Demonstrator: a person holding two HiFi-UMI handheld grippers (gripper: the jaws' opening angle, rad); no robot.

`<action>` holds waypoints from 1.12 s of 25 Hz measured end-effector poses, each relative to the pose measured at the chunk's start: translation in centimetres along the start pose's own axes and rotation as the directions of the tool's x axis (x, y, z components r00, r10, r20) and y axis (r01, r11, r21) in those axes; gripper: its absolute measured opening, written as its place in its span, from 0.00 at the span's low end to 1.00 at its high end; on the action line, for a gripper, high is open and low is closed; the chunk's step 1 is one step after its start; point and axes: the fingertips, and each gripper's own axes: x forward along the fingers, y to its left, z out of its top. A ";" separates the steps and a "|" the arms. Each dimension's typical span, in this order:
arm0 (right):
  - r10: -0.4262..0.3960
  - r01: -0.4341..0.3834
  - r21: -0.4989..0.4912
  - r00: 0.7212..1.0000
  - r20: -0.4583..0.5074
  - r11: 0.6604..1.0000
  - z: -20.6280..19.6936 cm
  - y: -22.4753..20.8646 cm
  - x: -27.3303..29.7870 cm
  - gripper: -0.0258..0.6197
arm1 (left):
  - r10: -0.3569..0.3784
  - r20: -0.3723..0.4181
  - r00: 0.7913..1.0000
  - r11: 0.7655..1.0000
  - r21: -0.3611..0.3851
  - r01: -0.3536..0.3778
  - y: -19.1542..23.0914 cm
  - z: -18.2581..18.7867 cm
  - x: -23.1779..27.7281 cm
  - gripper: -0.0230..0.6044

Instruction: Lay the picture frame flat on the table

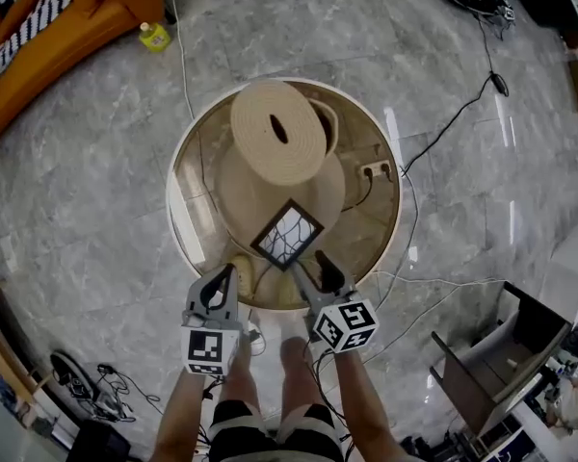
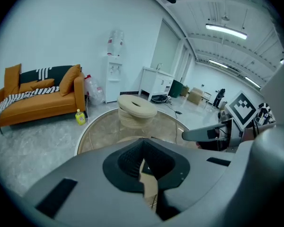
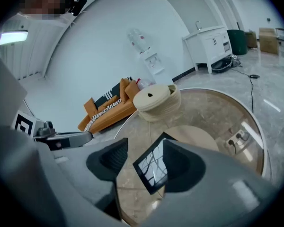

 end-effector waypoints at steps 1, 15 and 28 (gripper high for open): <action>0.002 -0.002 -0.018 1.000 0.008 1.000 0.8 0.5 -0.7 0.40 | 0.001 0.009 1.000 1.000 0.008 -0.001 -0.3 0.8 -0.6 0.06; 0.031 0.000 -0.223 0.990 0.136 0.975 12.0 9.7 -13.7 0.31 | 0.007 0.161 0.987 0.991 0.131 -0.029 -5.6 15.6 -12.0 0.06; 0.042 0.089 -0.422 0.955 0.293 0.902 21.6 17.8 -28.6 0.21 | 0.072 0.287 0.955 0.977 0.173 -0.125 -11.9 25.0 -25.8 0.06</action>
